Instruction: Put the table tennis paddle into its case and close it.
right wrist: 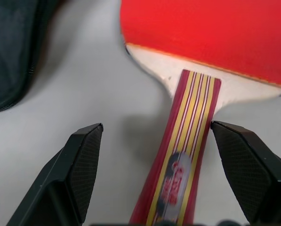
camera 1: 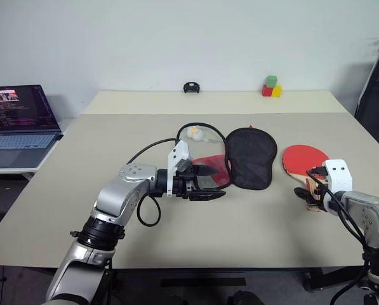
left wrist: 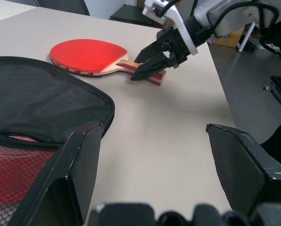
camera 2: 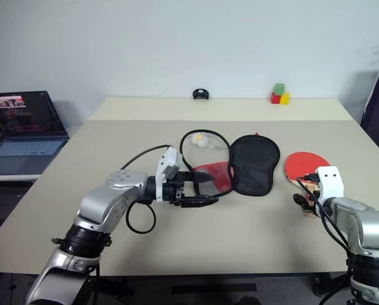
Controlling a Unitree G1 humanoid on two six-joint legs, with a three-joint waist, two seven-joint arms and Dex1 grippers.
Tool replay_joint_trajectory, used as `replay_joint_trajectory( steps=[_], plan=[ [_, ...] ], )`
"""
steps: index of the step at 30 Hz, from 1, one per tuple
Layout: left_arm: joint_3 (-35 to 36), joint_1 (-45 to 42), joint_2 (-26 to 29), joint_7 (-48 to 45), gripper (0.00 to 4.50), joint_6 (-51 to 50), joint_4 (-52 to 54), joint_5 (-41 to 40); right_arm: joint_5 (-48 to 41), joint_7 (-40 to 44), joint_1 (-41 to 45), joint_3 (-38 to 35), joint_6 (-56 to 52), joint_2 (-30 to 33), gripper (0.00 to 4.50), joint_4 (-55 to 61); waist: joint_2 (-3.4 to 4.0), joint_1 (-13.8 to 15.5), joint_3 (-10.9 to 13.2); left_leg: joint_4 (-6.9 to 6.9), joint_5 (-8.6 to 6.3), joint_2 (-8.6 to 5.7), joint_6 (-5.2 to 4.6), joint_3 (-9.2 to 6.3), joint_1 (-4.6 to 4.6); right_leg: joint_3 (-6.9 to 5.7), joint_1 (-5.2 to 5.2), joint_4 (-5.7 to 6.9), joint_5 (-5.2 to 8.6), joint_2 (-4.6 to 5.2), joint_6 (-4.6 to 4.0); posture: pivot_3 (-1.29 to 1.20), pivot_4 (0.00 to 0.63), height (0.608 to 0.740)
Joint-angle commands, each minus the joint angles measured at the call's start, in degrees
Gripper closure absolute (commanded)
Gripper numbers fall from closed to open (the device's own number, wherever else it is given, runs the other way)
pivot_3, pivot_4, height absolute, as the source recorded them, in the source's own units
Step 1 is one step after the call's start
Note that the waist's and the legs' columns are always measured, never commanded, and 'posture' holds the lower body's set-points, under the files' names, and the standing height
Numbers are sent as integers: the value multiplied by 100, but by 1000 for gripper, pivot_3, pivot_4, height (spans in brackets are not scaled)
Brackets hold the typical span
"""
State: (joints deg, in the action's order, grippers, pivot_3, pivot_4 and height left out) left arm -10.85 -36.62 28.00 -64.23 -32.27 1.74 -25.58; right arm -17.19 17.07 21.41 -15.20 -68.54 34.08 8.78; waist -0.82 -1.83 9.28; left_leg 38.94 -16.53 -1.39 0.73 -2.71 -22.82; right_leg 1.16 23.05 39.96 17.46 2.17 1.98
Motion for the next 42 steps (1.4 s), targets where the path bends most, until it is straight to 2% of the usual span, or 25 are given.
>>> replay_joint_trajectory(
  steps=[1, 8, 11, 14, 19, 21, 23, 35, 42],
  plan=[
    [169, 5, 55, 47, 653, 31, 237, -68, 210, 8, 170, 170, 492, 114, 515, -407, 0, 0, 0, 0, 0, 0, 0, 0, 0, 0, 0, 0, 0, 0, 0, 0, 150, 740],
    [168, 5, 89, 79, 653, 28, 240, -77, 418, -215, 351, 303, 873, -91, 515, -992, -5, -10, -2, 3, 1, 1, -1, 0, 9, 1, -10, 2, -4, 0, -5, 0, 150, 740],
    [160, 5, 110, 83, 653, 35, 235, -74, 469, -276, 360, 353, 957, -156, 515, -1133, -11, -15, 1, 2, 1, 2, -2, -1, 60, 0, -64, -6, -4, 0, -5, 0, 150, 740],
    [147, 28, 148, 75, 653, 43, 249, -61, 535, -513, 336, 231, 1034, -274, 1106, -1149, -10, -15, 0, -4, 0, 2, -3, -5, 110, -5, -112, -17, -4, 0, -5, 0, 150, 740],
    [173, 68, 202, 69, 653, 40, 274, -77, 512, -850, 248, -9, 952, -479, 2702, -951, -12, 1, 0, -1, 0, 1, -3, -12, 113, -10, -123, -20, -10, 0, -2, 0, 150, 740],
    [201, 80, 236, 75, 653, 47, 266, -74, 511, -945, 203, -54, 955, -525, 3147, -850, -12, 7, 0, -1, 0, 0, -3, -15, 112, -12, -125, -25, -11, 1, -1, 0, 150, 740],
    [251, 99, 290, 109, 653, 56, 238, -64, 509, -1025, 163, -95, 948, -549, 3410, -701, -12, 11, 0, -2, 0, -1, -3, -18, 108, -16, -125, -32, -11, 1, -1, 0, 150, 740],
    [504, 274, 521, 243, 653, -49, 348, -111, 341, -1394, 427, -645, 474, -622, 3410, 304, 0, 22, 7, -14, 0, 0, -4, -22, 49, -20, -77, -57, -11, 2, -2, 0, 150, 740],
    [534, 291, 513, 276, 653, -106, 396, -116, 140, -1621, 1035, -720, -227, -1053, 3410, 1046, 9, -22, 12, -17, 0, 4, -4, -22, 47, -18, -71, -55, -11, -1, -2, 0, 150, 740]
  ],
)
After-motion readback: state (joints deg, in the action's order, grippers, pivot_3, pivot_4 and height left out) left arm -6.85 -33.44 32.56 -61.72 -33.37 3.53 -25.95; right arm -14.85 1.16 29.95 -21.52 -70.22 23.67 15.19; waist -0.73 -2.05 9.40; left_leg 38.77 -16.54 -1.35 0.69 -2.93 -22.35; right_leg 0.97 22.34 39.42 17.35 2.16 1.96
